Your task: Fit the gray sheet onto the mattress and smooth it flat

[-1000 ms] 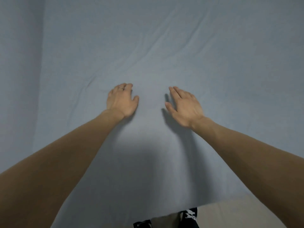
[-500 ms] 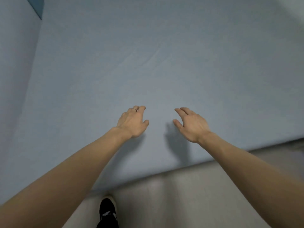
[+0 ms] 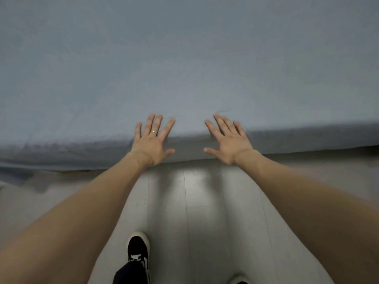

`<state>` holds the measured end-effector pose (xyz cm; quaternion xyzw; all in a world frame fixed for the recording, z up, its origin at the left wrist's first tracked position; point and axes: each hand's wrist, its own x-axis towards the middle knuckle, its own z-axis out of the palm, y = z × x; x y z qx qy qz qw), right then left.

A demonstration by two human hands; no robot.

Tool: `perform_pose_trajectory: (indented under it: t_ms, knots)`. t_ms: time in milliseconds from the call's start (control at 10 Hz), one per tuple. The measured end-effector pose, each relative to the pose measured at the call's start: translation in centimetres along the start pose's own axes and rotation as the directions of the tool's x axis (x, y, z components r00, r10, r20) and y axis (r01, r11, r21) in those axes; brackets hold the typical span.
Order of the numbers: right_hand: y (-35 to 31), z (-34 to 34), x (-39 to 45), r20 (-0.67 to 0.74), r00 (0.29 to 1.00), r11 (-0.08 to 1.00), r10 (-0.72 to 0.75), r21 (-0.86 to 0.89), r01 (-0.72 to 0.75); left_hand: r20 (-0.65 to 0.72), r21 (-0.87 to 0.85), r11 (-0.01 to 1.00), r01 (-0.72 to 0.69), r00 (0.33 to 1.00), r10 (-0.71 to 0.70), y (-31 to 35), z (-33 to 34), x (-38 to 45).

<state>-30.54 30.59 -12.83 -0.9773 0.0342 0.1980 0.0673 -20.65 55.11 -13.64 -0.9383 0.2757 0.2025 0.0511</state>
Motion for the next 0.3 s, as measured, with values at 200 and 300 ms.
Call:
perform_pose_trajectory:
  t_ms: [200,300]
  knots:
    - [-0.2,1.0,0.5,-0.122,0.992,0.999,-0.01,0.029,0.014,-0.028,-0.018,0.999,0.032,0.999,-0.033,0.4,0.1,0.3]
    - [-0.6,-2.0,-0.3,-0.063,0.994,0.987,0.087,0.143,-0.077,0.102,-0.119,0.993,0.027,0.995,-0.015,1.2,-2.9,0.6]
